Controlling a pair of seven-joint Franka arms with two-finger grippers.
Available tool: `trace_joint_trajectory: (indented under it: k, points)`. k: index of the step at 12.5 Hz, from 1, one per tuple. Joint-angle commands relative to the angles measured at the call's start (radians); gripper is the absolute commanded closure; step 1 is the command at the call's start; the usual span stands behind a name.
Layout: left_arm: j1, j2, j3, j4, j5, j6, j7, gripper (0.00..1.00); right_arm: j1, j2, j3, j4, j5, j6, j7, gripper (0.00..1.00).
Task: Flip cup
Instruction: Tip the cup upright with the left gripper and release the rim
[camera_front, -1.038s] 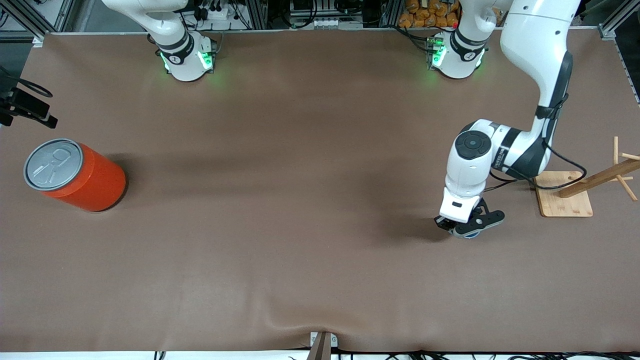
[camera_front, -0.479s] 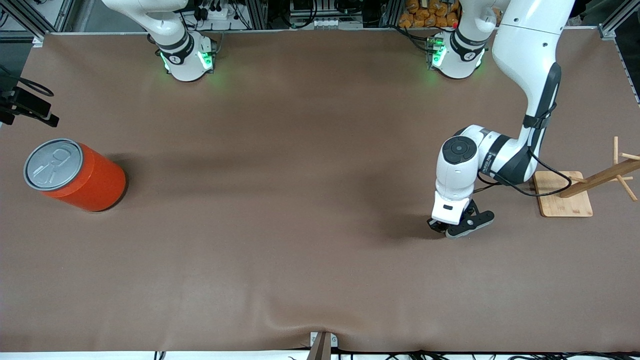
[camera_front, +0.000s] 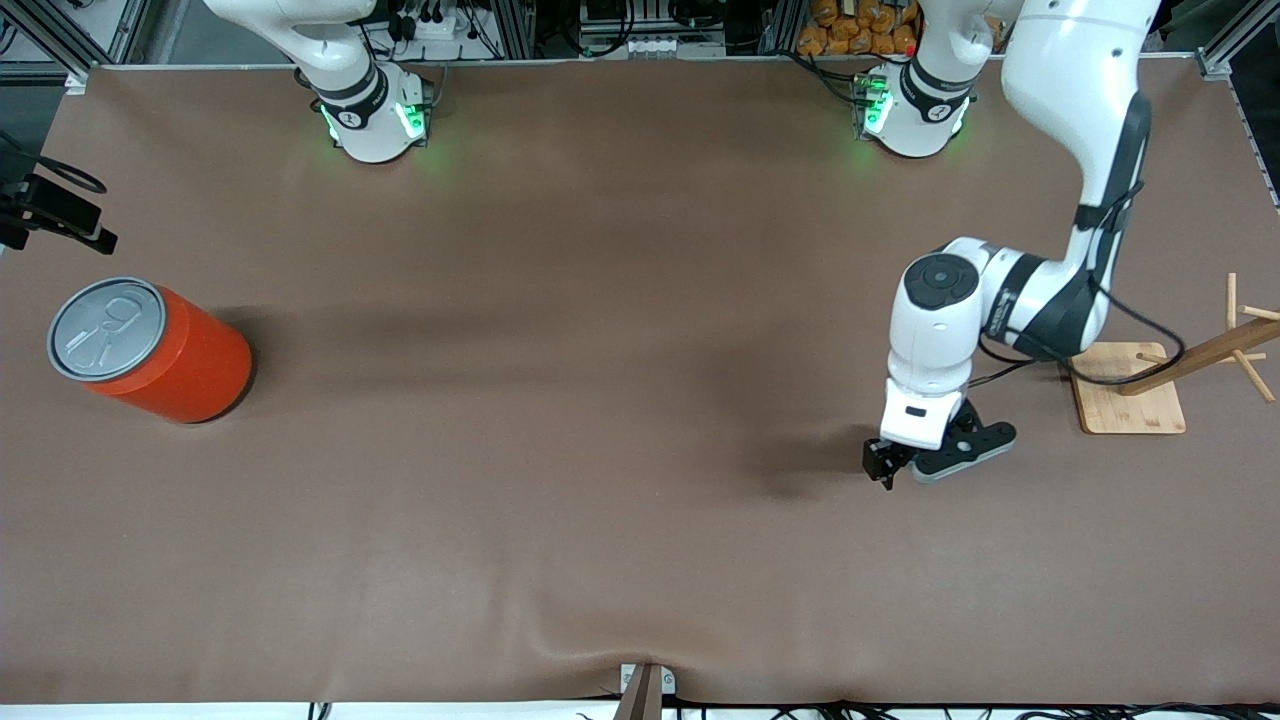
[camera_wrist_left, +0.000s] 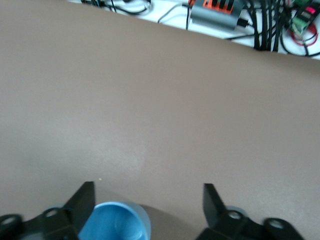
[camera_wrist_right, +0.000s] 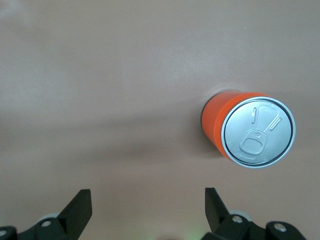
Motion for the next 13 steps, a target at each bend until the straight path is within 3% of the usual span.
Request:
trace_joint_trajectory:
  k: [1, 3, 8, 13]
  points:
    - [0.015, -0.049, -0.020, -0.009, -0.032, -0.033, 0.098, 0.00, -0.027, 0.007, 0.011, 0.013, 0.025, -0.014, -0.017, 0.00]
    - [0.024, -0.072, -0.020, -0.008, -0.091, -0.088, 0.226, 0.00, -0.029, 0.007, 0.011, 0.015, 0.025, -0.017, -0.017, 0.00]
    - [0.031, -0.179, -0.009, 0.021, -0.312, -0.367, 0.634, 0.00, -0.026, 0.010, 0.011, 0.015, 0.027, -0.013, -0.017, 0.00]
    - [0.139, -0.394, -0.013, 0.026, -0.436, -0.731, 0.946, 0.00, -0.024, 0.010, 0.011, 0.015, 0.027, -0.010, -0.017, 0.00]
